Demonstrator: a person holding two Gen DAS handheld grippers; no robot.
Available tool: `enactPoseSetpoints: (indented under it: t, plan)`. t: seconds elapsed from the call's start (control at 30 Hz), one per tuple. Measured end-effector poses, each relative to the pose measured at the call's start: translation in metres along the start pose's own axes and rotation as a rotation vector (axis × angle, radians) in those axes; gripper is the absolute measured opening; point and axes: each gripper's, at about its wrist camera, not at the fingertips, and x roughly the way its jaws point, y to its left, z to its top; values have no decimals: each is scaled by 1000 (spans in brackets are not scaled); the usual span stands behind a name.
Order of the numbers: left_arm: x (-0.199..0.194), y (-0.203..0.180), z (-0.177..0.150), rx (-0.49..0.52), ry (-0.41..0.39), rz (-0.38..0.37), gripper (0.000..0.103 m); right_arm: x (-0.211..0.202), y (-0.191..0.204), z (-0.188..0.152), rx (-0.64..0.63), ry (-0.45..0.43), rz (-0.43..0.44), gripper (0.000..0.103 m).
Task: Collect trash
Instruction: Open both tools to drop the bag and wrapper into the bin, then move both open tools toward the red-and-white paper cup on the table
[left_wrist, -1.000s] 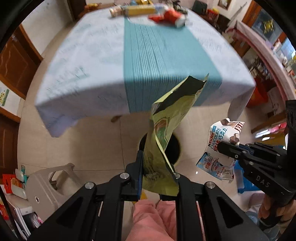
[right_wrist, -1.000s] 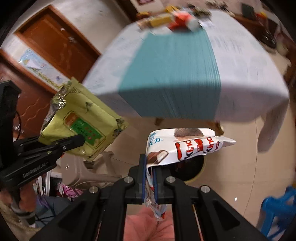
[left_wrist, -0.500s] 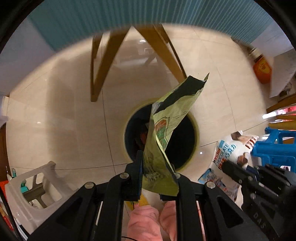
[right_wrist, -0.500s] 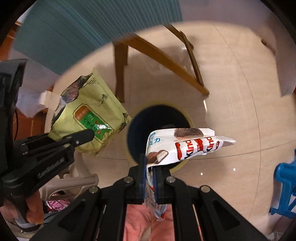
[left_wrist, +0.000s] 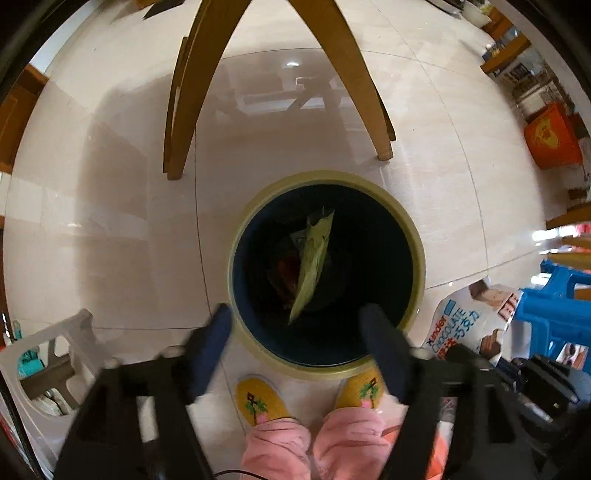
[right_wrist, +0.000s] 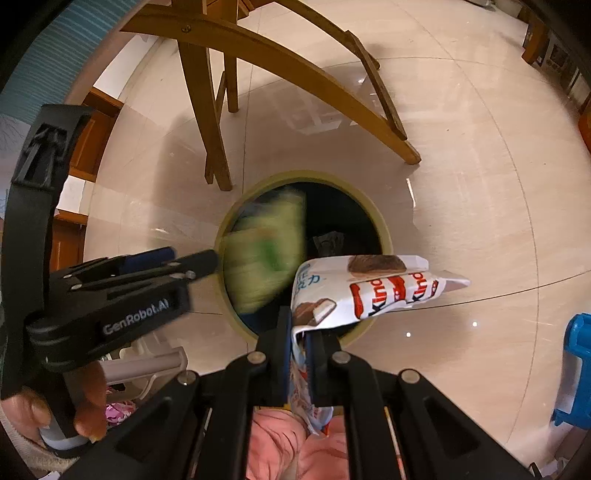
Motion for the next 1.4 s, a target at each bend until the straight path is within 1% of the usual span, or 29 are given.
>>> enactPoseSetpoints:
  t: [0.13,0.33,0.47,0.63,0.73,0.77,0.8,0.83,0.9,0.93,1.0,1.23,1.4]
  plan:
    - [0,5,3,-28,-6,23,82,-2,3,5,-8,-3,12,6]
    - [-8,29,-4,-94,-13,52,82,0,7,6,-30,-9,31,6]
    - [-16,45,-10,-131,-12,72,83,5,16,13,-44,-9,46,7]
    - [-27,67,-20,-142,-6,87,83,10,34,25,-70,-9,65,8]
    - [-34,74,-23,-145,-14,90,83,18,40,32,-71,7,52,8]
    - [-36,77,-24,-144,-12,83,88,20,41,34,-67,18,45,10]
    - [-38,78,-24,-141,-10,76,91,23,42,36,-63,27,36,16]
    - [-41,78,-24,-136,-13,69,95,23,43,36,-62,29,32,27]
    - [-45,78,-22,-126,-22,64,96,21,45,36,-59,22,36,40]
    - [-49,77,-22,-117,-29,67,97,20,46,36,-58,20,36,43]
    - [-56,76,-21,-104,-38,62,97,19,46,36,-53,19,35,45]
    - [-80,76,-18,-112,-67,64,97,8,47,33,-37,25,11,45]
    - [-110,74,-17,-113,-89,66,97,-16,51,33,-22,19,13,45]
